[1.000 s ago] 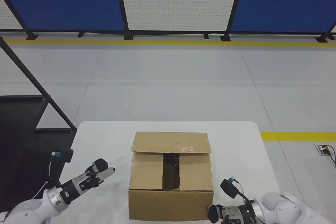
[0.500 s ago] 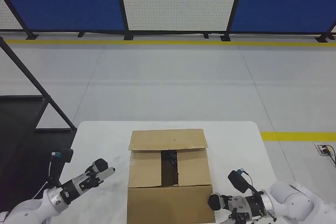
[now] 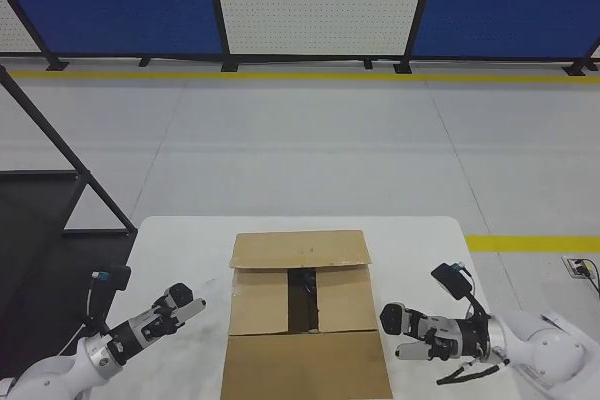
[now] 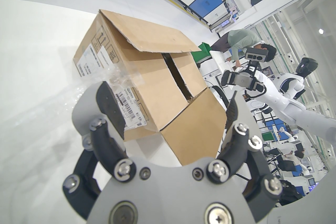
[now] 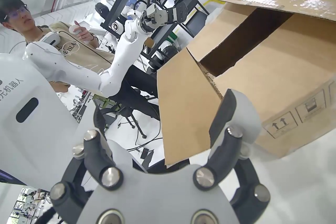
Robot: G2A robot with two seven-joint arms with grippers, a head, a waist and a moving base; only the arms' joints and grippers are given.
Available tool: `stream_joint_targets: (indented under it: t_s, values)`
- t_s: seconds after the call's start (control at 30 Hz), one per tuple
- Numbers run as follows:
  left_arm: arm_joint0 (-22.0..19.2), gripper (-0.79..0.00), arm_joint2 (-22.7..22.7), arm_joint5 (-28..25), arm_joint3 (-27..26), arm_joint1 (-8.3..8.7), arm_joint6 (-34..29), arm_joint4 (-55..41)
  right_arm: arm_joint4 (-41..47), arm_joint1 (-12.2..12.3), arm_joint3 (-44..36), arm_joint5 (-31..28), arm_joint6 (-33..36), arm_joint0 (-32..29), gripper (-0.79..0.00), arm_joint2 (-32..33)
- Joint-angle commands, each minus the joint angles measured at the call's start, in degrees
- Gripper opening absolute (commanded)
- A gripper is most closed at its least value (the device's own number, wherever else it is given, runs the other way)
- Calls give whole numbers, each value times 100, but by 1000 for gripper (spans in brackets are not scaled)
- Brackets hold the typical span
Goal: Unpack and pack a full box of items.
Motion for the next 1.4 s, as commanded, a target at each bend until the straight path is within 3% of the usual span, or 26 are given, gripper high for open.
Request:
stream_joint_targets:
  t_s: [0.0,0.53,0.67,0.73,0.9,1.3,1.37]
  values:
    - [0,0,0,0,0,0,0,0,13,0,0,13,0,0,0,0]
    - [0,0,0,0,0,0,0,0,-94,-5,-111,-17,-43,40,0,101]
    - [73,0,30,13,-75,3,102,-5,-418,-35,-301,-164,429,294,0,248]
    - [151,0,54,-182,-215,23,70,37,-677,-84,-332,-46,590,494,0,271]
    - [40,0,256,-709,-250,92,-380,-311,-1271,-186,-268,-380,796,773,0,290]
    - [-60,0,347,-822,-208,115,-573,-370,-1241,-191,-296,-384,752,752,0,284]
    - [-48,0,402,-767,-226,113,-489,-401,-744,-240,-383,-775,477,605,0,193]
